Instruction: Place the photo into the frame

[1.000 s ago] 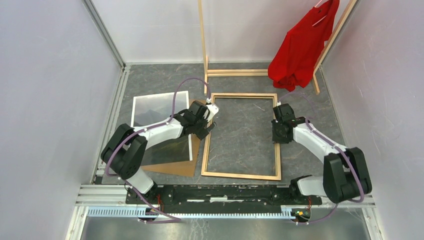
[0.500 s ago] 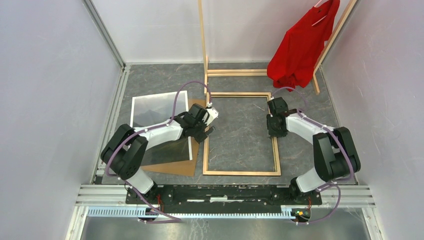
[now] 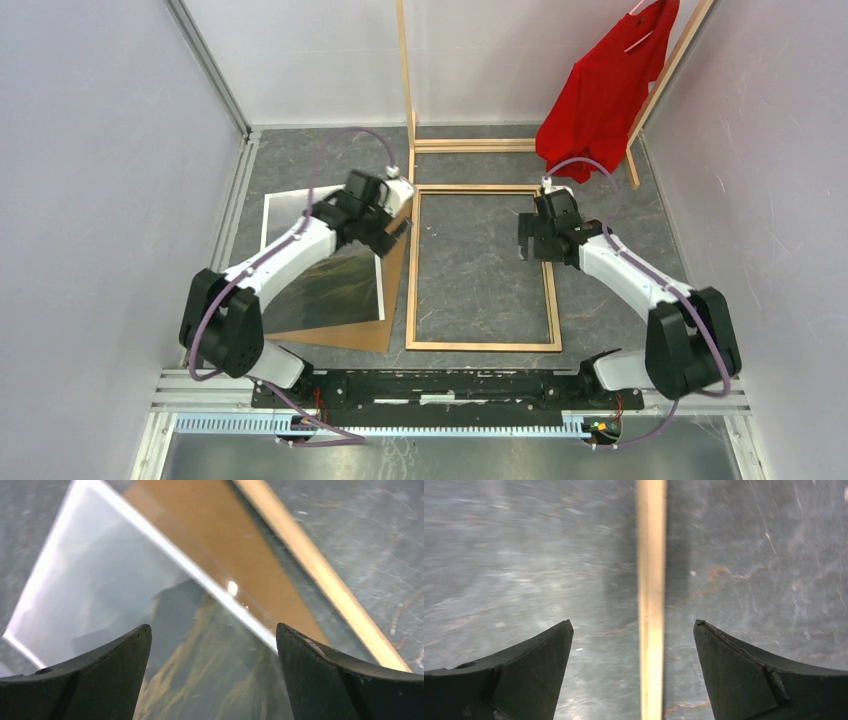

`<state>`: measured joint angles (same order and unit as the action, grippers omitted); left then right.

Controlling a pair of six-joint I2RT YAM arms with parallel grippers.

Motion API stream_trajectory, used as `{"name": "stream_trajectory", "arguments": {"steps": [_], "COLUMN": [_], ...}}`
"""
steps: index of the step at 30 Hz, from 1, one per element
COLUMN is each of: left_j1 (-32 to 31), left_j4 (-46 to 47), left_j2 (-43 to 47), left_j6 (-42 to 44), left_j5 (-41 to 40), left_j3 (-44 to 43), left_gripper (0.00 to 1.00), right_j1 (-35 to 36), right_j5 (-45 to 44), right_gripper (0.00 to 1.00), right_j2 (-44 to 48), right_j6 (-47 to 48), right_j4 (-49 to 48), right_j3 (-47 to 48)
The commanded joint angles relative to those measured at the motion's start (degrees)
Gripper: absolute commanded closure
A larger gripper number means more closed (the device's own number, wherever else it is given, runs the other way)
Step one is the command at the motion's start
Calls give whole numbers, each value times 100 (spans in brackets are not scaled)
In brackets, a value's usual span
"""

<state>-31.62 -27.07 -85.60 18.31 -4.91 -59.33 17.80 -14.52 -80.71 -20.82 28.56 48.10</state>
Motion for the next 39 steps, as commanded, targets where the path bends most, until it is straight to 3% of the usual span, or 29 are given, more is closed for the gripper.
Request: {"name": "stream_trajectory", "arguments": {"steps": [1, 7, 11, 16, 20, 26, 39], "left_j1": [1141, 3066, 4397, 5322, 5744, 6215, 6316], "left_j4": [-679, -850, -861, -356, 91, 479, 721], "left_j2": [412, 374, 127, -194, -387, -690, -923], "left_j6": [451, 926, 1076, 1236, 1303, 1465, 1484], "left_j5": [644, 511, 510, 7, -302, -371, -299], "left_j3": [-562, -604, -667, -468, -275, -131, 9], "left_gripper": [0, 0, 0, 0, 0, 0, 0], "right_j1": [557, 1689, 2488, 3215, 3414, 3587, 3608], "right_j5": [242, 1002, 1640, 1852, 1720, 1380, 884], "right_gripper": [2, 2, 2, 2, 4, 2, 2], "right_j2": [535, 11, -1054, -2640, -3485, -3741, -4276], "right_j6": [-169, -572, -955, -1183, -1624, -2155, -2402], "right_j4": [-546, -1269, -1651, -1594, -1258, -1247, -719], "right_j3": [290, 1144, 2019, 3467, 4157, 3975, 4283]}}
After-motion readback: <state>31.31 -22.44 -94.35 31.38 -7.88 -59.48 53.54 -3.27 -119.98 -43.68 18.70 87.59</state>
